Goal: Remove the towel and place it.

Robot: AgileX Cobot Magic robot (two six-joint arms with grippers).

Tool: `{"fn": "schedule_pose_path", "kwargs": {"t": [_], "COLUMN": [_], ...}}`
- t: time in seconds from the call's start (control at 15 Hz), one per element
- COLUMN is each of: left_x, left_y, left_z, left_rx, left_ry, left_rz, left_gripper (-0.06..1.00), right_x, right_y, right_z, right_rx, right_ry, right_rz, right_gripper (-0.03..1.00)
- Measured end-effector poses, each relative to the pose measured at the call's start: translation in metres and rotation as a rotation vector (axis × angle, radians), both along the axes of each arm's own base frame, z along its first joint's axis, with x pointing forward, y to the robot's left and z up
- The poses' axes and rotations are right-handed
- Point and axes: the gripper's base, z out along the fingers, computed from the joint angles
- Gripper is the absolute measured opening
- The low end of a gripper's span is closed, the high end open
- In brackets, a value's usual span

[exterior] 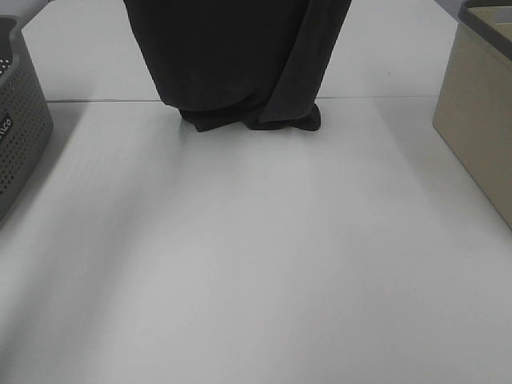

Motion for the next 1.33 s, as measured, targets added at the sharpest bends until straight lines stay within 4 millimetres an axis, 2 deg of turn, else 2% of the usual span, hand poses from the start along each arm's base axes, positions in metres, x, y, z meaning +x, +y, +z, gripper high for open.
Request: {"fn": "schedule_pose_path", "kwargs": {"t": [0.2, 0.4, 0.47, 0.53, 0.73, 0.87, 1.13, 1.27, 1.33], "left_x": [-0.035, -0.09, -0.112, -0.139, -0.177, -0.186, -0.197, -0.21, -0.229], "left_y": [0.007, 0.011, 0.014, 0.017, 0.021, 0.023, 0.024, 0.025, 0.027], "left_z": [0.012, 0.017, 0.024, 0.03, 0.034, 0.026, 0.002, -0.017, -0.034], "left_rx": [-0.001, 0.015, 0.006, -0.032, -0.098, -0.105, -0.116, -0.138, -0.182], "left_ry": [0.042, 0.088, 0.082, 0.079, 0.085, 0.112, 0.197, 0.265, 0.318], "left_rz": [-0.011, -0.083, -0.11, -0.144, -0.182, -0.187, -0.192, -0.201, -0.213], "left_gripper": [0.0, 0.0, 0.0, 0.0, 0.0, 0.0, 0.0, 0.0, 0.0], "right_x": [-0.029, -0.072, -0.088, -0.12, -0.147, -0.159, -0.173, -0.188, -0.207], "right_y": [-0.003, -0.01, -0.014, -0.022, -0.03, -0.032, -0.035, -0.039, -0.043], "right_z": [0.011, 0.005, 0.008, 0.021, 0.035, 0.028, -0.003, -0.015, -0.025], "right_rx": [0.049, 0.058, 0.067, 0.092, 0.116, 0.121, 0.113, 0.129, 0.143], "right_ry": [0.032, 0.116, 0.118, 0.093, 0.053, 0.076, 0.183, 0.222, 0.249], "right_rz": [0.032, 0.055, 0.059, 0.069, 0.083, 0.088, 0.083, 0.076, 0.08], "right_gripper": [0.02, 0.02, 0.02, 0.02, 0.02, 0.02, 0.02, 0.02, 0.02]}}
